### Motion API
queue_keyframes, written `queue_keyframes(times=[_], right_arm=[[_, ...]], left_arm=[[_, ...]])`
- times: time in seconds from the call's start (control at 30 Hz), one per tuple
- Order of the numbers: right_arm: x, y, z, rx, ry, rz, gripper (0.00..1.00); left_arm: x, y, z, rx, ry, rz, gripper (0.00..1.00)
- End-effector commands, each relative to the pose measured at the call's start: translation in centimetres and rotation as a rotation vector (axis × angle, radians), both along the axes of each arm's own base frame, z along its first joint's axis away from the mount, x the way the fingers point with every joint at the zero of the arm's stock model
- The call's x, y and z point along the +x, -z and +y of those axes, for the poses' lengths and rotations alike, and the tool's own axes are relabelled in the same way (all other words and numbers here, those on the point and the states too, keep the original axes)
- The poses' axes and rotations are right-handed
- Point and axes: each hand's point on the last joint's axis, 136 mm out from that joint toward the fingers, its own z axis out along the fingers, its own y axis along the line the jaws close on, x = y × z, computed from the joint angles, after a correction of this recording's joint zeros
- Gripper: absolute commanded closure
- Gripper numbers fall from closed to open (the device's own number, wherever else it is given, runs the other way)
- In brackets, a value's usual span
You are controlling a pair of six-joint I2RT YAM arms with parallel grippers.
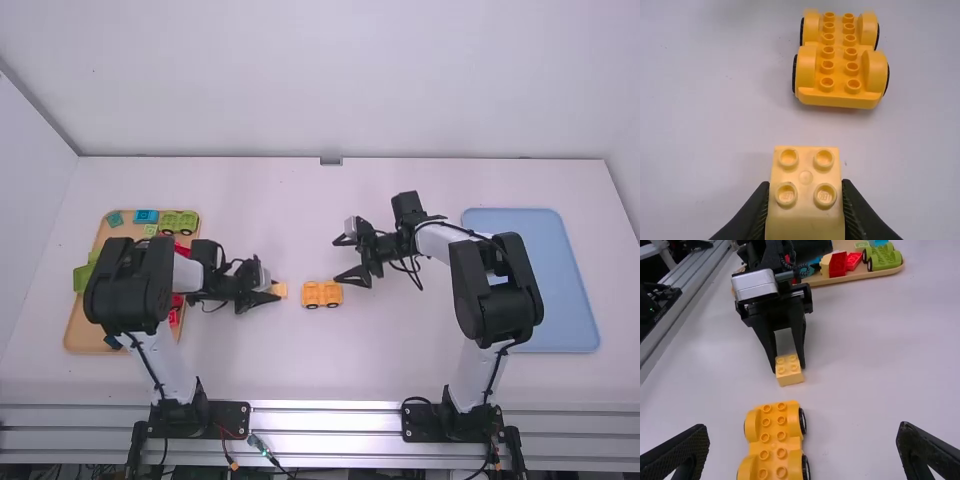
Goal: Assemble lego blocks to make yellow taxi
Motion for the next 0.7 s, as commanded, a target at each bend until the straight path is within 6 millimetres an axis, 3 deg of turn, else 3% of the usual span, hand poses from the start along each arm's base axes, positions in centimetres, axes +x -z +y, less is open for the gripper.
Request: queue_keyframes(times=[0.0,0.17,0.33,0.47,0.67], right_arm=[[-1.0,0.5,0.3,0.007,-0.030,0.009,0.01],[-2.0,0.7,-0.1,0.008,-0.077,-0.038,0.01],[-3.0,2.5,-0.1,-0.017,-0.111,-0.113,0.01],[-3.5,4.5,0.4,-0.003,-0.055,-0.115,0.01],[-2.5,7.3,0.5,-0.086,0.112,-0.156,0.01]], left_arm=[[0.2,-2.0,-0.3,-0.024,-0.008,-0.010,0.83],[-0.4,-4.2,-0.8,-0.023,0.009,-0.024,0.83],[-1.4,-5.5,-2.0,-0.027,0.050,-0.029,0.85],[-2.0,-5.7,-3.6,-0.031,0.105,-0.037,0.86],[-2.1,-6.1,-5.6,-0.043,0.144,-0.048,0.88]])
